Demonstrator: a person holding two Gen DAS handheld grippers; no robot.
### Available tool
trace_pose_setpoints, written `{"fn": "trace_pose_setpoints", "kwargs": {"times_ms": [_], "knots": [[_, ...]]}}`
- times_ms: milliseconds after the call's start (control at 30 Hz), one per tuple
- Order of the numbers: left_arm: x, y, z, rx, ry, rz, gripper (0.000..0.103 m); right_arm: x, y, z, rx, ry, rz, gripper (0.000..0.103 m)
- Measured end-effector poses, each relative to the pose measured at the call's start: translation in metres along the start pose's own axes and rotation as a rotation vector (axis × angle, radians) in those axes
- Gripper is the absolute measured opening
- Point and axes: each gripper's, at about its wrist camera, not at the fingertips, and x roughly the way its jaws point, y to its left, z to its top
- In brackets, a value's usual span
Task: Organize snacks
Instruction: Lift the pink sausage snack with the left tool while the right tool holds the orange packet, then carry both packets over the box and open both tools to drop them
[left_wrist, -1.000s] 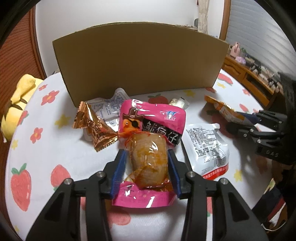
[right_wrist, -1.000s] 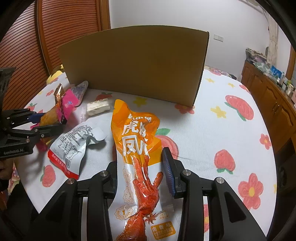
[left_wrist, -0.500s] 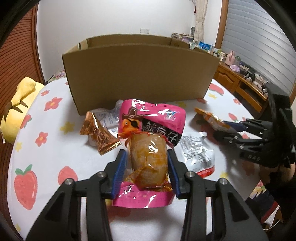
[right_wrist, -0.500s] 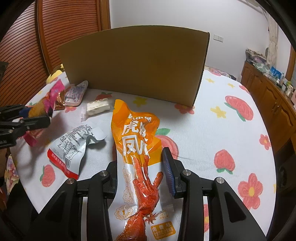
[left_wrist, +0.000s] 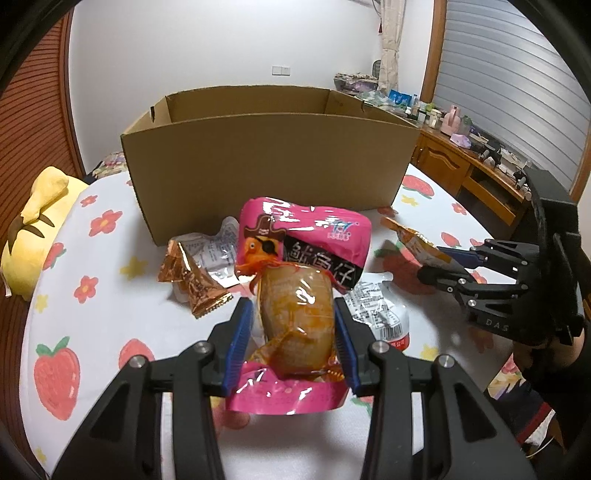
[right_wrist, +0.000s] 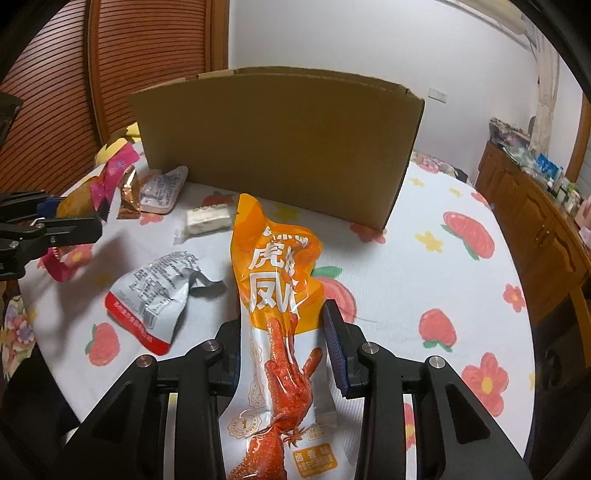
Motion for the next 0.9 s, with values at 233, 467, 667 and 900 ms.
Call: {"fn": "trace_pose_setpoints", "kwargs": {"times_ms": [233, 467, 667, 900], "knots": [[-0.008, 0.001, 0.010, 0.005, -0.029, 0.000, 0.042, -0.021, 0.003, 0.015, -0.021, -0.050, 0.001, 0.035], [-0.022, -0.001, 0.033, 0.026, -0.074, 0.004, 0.042, -0.044, 0.006, 0.042, -0.058, -0.108, -0.003, 0.035], [-0.037, 0.000, 0.053, 0.040, -0.115, 0.017, 0.042, -0.057, 0.006, 0.065, -0.084, -0.148, -0.011, 0.035], [-0.048, 0.001, 0.070, 0.058, -0.141, 0.034, 0.042, -0.065, 0.006, 0.083, -0.095, -0.178, -0.009, 0.035]]}}
